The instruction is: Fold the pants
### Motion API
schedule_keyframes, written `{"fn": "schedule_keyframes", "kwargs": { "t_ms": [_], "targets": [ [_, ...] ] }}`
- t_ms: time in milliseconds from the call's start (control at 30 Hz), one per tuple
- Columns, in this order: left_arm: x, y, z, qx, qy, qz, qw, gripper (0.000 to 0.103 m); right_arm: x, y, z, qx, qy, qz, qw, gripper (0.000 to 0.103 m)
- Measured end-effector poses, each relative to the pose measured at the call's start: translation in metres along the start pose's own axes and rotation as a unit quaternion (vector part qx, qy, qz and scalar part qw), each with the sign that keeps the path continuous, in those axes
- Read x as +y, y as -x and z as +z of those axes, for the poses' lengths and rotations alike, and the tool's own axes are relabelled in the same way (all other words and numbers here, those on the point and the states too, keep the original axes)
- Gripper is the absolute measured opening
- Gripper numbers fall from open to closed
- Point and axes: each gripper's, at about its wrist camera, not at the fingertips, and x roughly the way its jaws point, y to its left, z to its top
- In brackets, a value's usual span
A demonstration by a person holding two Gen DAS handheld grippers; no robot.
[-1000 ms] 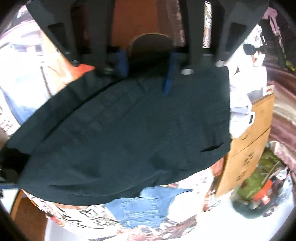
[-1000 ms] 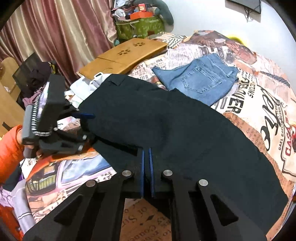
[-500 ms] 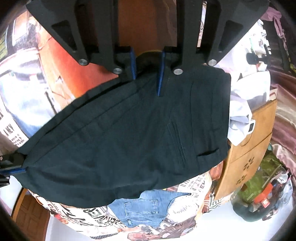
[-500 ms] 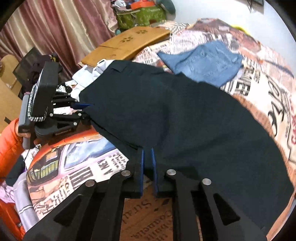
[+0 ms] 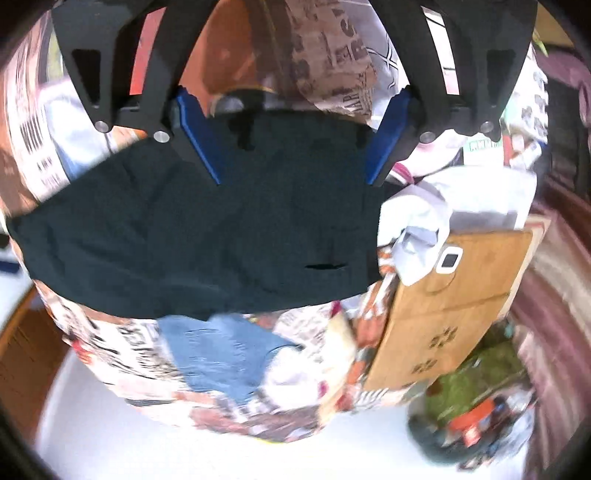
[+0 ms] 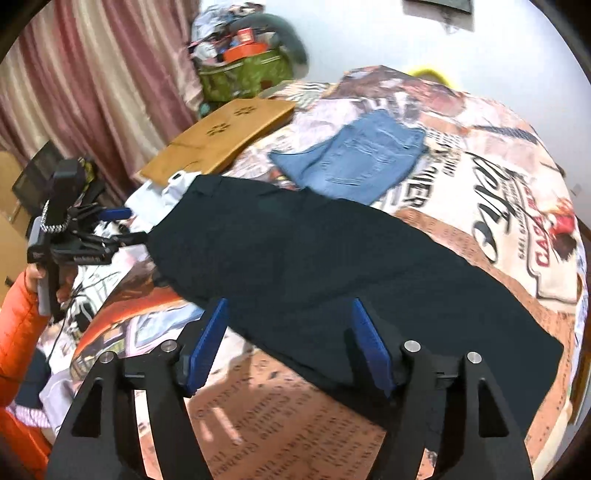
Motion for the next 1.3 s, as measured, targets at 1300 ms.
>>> {"fn": "schedule_keyframes", "kwargs": {
  "t_ms": [1300],
  "targets": [
    [-0.191, -0.017, 0.071, -0.002, -0.113, -0.056, 0.992, 0.09, -0.145, 0.11, -0.156, -0.077, -0.363, -0.093, 0.924, 0.07]
  ]
}}
